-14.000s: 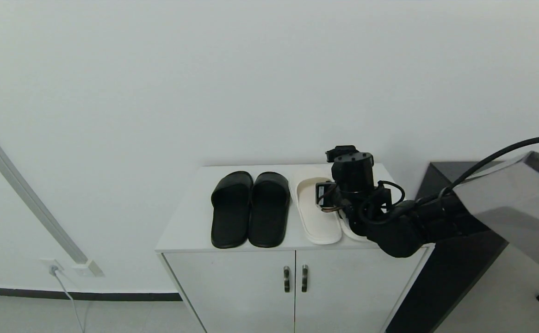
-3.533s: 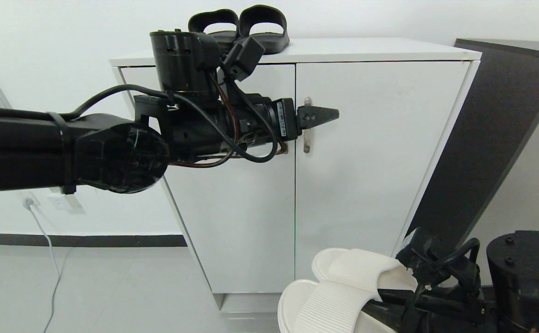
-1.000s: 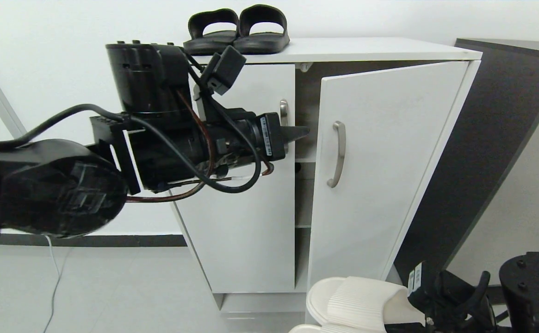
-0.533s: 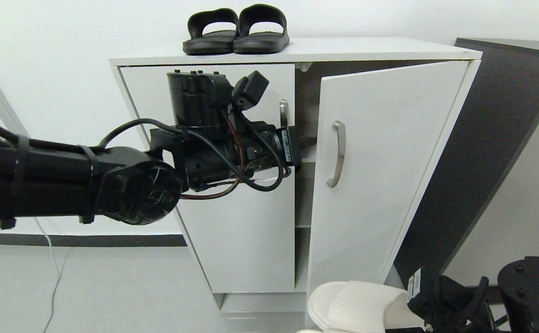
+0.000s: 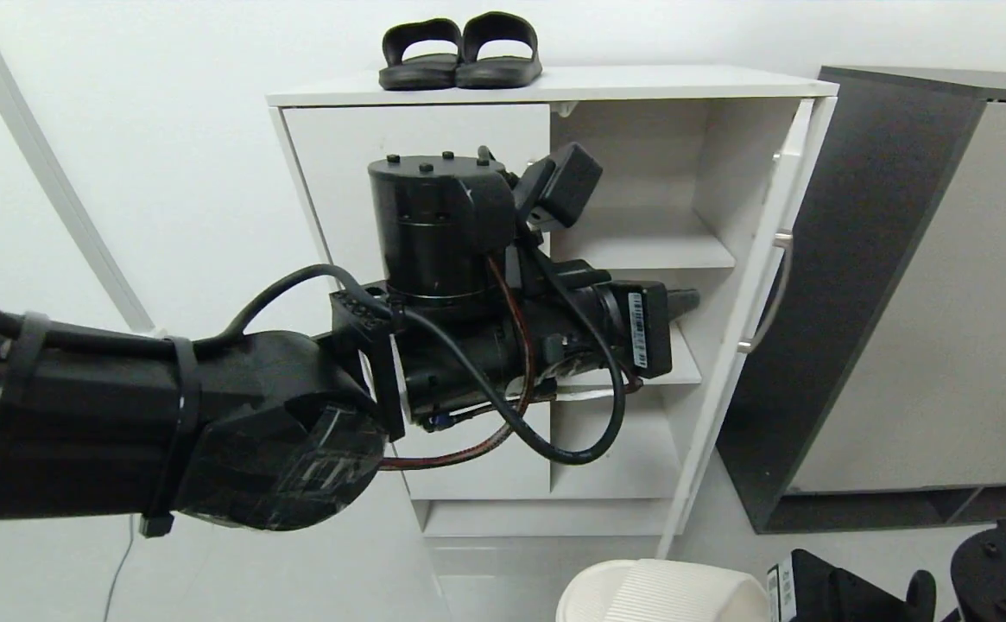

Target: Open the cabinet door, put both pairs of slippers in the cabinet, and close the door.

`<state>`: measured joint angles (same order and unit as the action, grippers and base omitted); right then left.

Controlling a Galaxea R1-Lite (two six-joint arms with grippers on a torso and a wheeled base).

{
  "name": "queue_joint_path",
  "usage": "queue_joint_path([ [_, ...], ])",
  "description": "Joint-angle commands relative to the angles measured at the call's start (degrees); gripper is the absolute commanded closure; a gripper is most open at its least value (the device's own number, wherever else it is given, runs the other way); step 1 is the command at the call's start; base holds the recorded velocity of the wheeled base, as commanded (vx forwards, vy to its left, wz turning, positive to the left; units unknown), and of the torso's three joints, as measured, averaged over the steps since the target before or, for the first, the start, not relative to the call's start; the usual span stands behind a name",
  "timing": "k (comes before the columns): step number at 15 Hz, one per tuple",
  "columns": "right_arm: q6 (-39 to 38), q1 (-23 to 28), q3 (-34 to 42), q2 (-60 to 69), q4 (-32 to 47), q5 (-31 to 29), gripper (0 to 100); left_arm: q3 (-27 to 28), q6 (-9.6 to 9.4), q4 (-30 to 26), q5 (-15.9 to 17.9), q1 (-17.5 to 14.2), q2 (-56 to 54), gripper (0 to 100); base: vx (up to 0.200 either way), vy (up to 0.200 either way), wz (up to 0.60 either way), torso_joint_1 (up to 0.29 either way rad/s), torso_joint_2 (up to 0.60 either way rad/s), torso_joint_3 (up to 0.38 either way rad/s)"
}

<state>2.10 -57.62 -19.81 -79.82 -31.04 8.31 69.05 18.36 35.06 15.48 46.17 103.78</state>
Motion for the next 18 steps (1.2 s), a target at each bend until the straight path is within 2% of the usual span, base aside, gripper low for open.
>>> queue_joint_path([
  [1, 0.0, -0.3, 0.0, 0.3, -0.3, 0.0, 100, -0.3, 0.01, 0.6, -0.1, 0.3, -0.4, 100, 0.000, 0.000, 0.00, 0.000, 0.00, 0.000],
  [3, -0.6, 0.6, -0.5, 0.0, -0.5, 0.1, 100, -0.9, 0.19, 1.5, -0.3, -1.7, -1.2, 100, 0.000, 0.000, 0.00, 0.000, 0.00, 0.000],
  [4, -0.7, 2.8, -1.5, -0.4, -0.4, 0.1, 100, -1.9, 0.27, 1.2, -0.4, -2.9, -2.8, 100, 0.000, 0.000, 0.00, 0.000, 0.00, 0.000],
  [6, -0.7, 9.5, -4.7, -3.8, -0.5, -1.5, 100, -4.8, 0.27, -1.8, -0.5, -7.8, -9.6, 100, 0.000, 0.000, 0.00, 0.000, 0.00, 0.000],
  [8, -1.0, 11.4, -7.0, -6.8, -0.6, -7.6, 100, -7.9, 0.10, -7.6, -1.7, -10.0, -16.5, 100, 0.000, 0.000, 0.00, 0.000, 0.00, 0.000],
  [9, -1.9, 12.0, -8.8, -10.4, -1.9, -14.1, 100, -12.8, -0.08, -11.1, -3.4, -11.6, -23.8, 100, 0.000, 0.000, 0.00, 0.000, 0.00, 0.000],
  [11, -5.9, 12.0, -10.5, -16.0, -9.7, -20.5, 100, -20.9, -0.25, -11.5, -4.8, -13.4, -35.1, 100, 0.000, 0.000, 0.00, 0.000, 0.00, 0.000],
  [12, -7.6, 12.4, -11.7, -19.3, -15.1, -24.3, 100, -24.4, -1.57, -13.3, -8.4, -14.3, -40.8, 100, 0.000, 0.000, 0.00, 0.000, 0.00, 0.000],
  [13, -8.3, 12.5, -12.4, -21.0, -17.2, -26.2, 100, -26.0, -3.24, -15.1, -11.4, -14.9, -43.7, 100, 0.000, 0.000, 0.00, 0.000, 0.00, 0.000],
  [14, -8.6, 13.3, -13.9, -24.1, -19.9, -29.8, 100, -28.8, -7.37, -19.9, -17.9, -16.5, -49.1, 100, 0.000, 0.000, 0.00, 0.000, 0.00, 0.000],
  [15, -8.7, 13.4, -16.0, -27.4, -22.0, -34.5, 100, -34.1, -12.29, -25.9, -22.2, -21.5, -58.2, 100, 0.000, 0.000, 0.00, 0.000, 0.00, 0.000],
  [16, -8.8, 13.5, -16.8, -28.5, -22.7, -35.3, 100, -37.8, -14.14, -28.1, -22.3, -24.5, -64.2, 100, 0.000, 0.000, 0.00, 0.000, 0.00, 0.000],
  [17, -8.8, 13.5, -16.8, -28.9, -23.0, -35.3, 100, -40.0, -14.49, -29.3, -22.6, -26.8, -67.3, 100, 0.000, 0.000, 0.00, 0.000, 0.00, 0.000],
  [18, -8.8, 13.5, -16.6, -29.1, -23.2, -35.3, 100, -45.6, -14.58, -30.6, -24.0, -32.5, -73.7, 100, 0.000, 0.000, 0.00, 0.000, 0.00, 0.000],
])
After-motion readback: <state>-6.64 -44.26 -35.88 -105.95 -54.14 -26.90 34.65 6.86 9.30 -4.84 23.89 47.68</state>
